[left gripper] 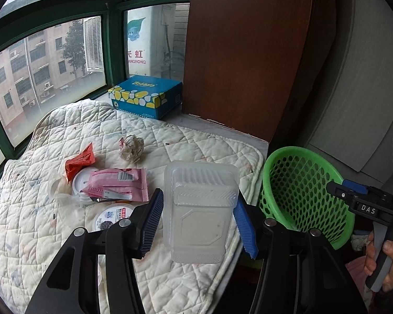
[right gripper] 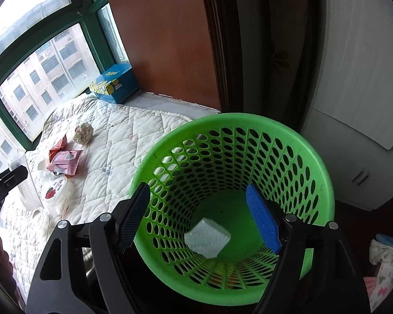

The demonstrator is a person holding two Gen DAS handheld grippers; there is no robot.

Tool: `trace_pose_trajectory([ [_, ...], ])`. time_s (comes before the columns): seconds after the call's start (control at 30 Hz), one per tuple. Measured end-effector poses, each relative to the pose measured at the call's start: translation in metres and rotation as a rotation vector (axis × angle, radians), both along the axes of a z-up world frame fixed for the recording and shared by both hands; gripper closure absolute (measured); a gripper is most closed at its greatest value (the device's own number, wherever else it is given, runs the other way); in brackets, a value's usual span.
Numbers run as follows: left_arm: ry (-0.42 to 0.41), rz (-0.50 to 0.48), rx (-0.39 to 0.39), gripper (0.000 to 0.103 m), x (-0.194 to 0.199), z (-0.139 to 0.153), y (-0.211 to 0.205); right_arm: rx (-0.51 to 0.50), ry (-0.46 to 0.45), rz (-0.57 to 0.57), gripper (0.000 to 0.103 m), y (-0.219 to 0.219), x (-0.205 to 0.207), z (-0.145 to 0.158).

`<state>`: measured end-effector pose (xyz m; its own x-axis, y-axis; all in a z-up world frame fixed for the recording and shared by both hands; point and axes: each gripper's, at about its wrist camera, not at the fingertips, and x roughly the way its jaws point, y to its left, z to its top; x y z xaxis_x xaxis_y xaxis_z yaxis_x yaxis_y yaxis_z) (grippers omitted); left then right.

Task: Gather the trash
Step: 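Drop the foam block in the green basket while the left tool grasps a clear container, then carry the clear container over the green basket and open the left tool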

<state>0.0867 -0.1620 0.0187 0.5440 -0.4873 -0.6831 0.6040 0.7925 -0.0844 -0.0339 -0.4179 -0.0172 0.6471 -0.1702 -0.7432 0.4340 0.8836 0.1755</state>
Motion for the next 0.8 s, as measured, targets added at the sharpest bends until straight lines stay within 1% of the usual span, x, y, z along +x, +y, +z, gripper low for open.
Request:
trace_pose_trajectory([
  [0.17,-0.023,-0.068,-0.011,0.051,-0.012,0.017,-0.036,0.002,-0.025,-0.015,0.027,-0.012,-0.019,0.007],
  [0.3,-0.033,-0.123,-0.011,0.051,-0.024,0.023,-0.066,-0.015,-0.042,-0.041,0.022,-0.021,-0.038,0.011],
  [0.43,-0.012,-0.168,-0.006,0.051,-0.032,0.019,-0.093,-0.043,-0.055,-0.070,0.022,-0.029,-0.055,0.013],
  [0.57,0.009,-0.210,-0.005,0.051,-0.039,0.012,-0.117,-0.038,-0.074,-0.096,0.020,-0.040,-0.070,0.014],
  [0.8,0.040,-0.268,0.020,0.051,-0.049,-0.002,-0.152,-0.020,-0.100,-0.129,0.019,-0.054,-0.088,0.012],
])
